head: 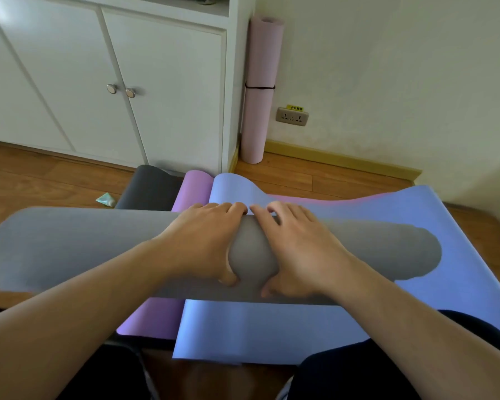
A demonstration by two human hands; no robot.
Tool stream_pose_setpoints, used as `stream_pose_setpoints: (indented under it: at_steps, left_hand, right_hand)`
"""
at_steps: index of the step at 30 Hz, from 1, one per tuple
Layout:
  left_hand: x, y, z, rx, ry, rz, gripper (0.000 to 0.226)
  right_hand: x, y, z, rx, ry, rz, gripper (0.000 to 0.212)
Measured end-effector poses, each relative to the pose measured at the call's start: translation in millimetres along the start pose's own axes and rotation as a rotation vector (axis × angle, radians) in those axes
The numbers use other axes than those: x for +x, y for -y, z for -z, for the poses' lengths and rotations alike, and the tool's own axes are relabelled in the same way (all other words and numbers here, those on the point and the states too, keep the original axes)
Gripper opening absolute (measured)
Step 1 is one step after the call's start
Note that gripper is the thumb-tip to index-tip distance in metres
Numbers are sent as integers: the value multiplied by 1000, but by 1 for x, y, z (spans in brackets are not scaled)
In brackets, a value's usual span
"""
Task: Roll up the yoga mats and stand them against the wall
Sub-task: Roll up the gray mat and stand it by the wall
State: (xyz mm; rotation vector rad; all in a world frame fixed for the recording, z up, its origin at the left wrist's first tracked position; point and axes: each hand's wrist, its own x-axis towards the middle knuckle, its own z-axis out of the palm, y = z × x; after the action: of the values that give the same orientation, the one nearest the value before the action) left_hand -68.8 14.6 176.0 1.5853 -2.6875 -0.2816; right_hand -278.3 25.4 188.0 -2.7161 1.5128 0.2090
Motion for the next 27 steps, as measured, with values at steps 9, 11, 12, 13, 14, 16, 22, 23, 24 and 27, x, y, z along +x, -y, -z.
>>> stream_pose_setpoints:
  at_steps: [9,11,12,13,14,16,22,23,24,27]
  left_hand:
    - [-6,-5,-7,117,-16,-54,124]
    - [-4,-8,-10,175,-31,-59,114]
    - [-3,-9,-10,172,-36,-59,106]
    - [-2,-8,-9,150,-35,-57,98]
    - [-1,-6,-7,115,-28,-49,91]
    - [-1,0,-1,39,4,-13,86]
    - [-2,2,3,-66,123,55,95]
    - [-4,2,3,-39,108,34,100]
    - [-5,1,1,2,83,6,109]
    - [-8,-8,-8,129,5,-34,120]
  right_hand:
    - [8,-5,2,84,-5,-26,103]
    - [8,-6,2,131,39,-43,105]
    - [7,-5,1,134,44,-40,107]
    - [6,-4,1,125,36,-34,109]
    - [4,-2,1,103,26,-28,112]
    - [0,0,-1,36,-1,-2,120]
    - [7,0,-3,-10,-26,40,104]
    - [8,-1,-2,5,-31,42,99]
    - [9,-2,-1,23,-31,37,96]
    - [10,-5,0,100,1,-6,97]
